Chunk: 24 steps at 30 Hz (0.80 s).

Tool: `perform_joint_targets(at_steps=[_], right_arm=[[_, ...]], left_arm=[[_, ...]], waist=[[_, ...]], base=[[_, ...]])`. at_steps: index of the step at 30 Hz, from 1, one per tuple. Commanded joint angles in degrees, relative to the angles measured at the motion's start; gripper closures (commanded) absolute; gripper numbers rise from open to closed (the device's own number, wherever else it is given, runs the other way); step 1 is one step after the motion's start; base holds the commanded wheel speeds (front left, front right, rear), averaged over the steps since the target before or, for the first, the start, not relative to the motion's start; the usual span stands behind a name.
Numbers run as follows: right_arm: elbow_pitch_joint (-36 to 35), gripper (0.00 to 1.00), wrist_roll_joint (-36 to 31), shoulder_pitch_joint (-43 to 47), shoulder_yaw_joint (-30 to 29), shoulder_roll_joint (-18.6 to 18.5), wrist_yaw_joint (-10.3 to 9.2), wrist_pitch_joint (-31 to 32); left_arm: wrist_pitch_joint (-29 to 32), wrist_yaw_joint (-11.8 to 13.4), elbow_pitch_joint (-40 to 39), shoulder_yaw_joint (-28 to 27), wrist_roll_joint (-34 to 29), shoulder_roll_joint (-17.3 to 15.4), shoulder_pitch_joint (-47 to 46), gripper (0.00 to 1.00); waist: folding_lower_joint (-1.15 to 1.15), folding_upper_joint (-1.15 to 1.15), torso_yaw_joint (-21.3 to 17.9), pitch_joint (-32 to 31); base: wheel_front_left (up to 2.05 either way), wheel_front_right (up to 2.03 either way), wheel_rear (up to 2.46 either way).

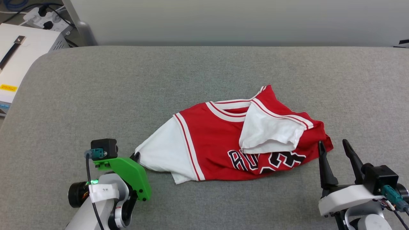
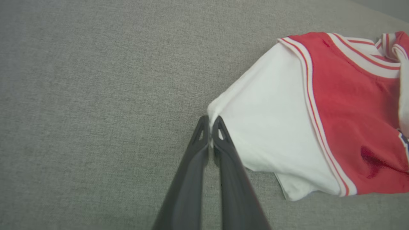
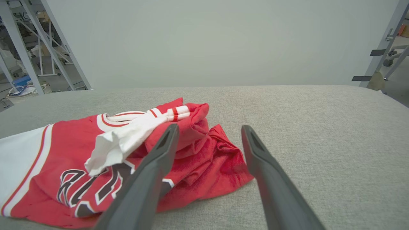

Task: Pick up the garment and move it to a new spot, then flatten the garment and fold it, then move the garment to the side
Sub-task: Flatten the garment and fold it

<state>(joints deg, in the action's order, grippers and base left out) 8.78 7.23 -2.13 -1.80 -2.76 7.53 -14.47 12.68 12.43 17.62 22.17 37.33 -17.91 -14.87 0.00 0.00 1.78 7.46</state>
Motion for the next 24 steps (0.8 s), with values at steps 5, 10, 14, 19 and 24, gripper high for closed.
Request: perform_joint_targets(at_steps=[5, 10, 14, 19, 24], right_arm=[[0.47, 0.0, -0.67, 0.82, -0.4, -0.11, -0.04, -0.52], [0.66, 0.0, -1.51, 1.99, -0.85, -0.11, -0.04, -0.46], [-0.49, 0.0, -2.42, 2.73, -1.47, -0.11, -0.04, 0.19], [-2.85, 0.0, -4.76, 2.88, 0.0, -0.59, -0.04, 3.09], [-6.25, 0.0, -4.92, 1.79, 4.89, -5.41, -0.04, 11.36]], left_arm=[[-5.78, -1.8, -1.5, 0.31, -1.33, 0.62, -0.41, 0.0], [-14.74, -6.62, -3.44, 1.57, -2.86, 0.88, 0.21, 0.0], [-22.98, -9.85, -5.58, 2.8, -4.51, 1.33, 2.13, 0.0], [-26.88, -10.58, -6.69, 2.49, -5.9, 2.55, 5.04, 0.0], [-27.52, -11.14, -6.4, 2.01, -7.14, 3.47, 7.22, 0.0]], waist=[[0.0, 0.0, 0.87, -1.55], [0.0, 0.0, 1.6, -4.61], [0.0, 0.0, 2.29, -6.06], [0.0, 0.0, 3.08, -6.31], [0.0, 0.0, 4.05, -5.49]], base=[[0.0, 0.0, 0.0], [0.0, 0.0, 0.0], [0.0, 0.0, 0.0], [0.0, 0.0, 0.0], [0.0, 0.0, 0.0]])
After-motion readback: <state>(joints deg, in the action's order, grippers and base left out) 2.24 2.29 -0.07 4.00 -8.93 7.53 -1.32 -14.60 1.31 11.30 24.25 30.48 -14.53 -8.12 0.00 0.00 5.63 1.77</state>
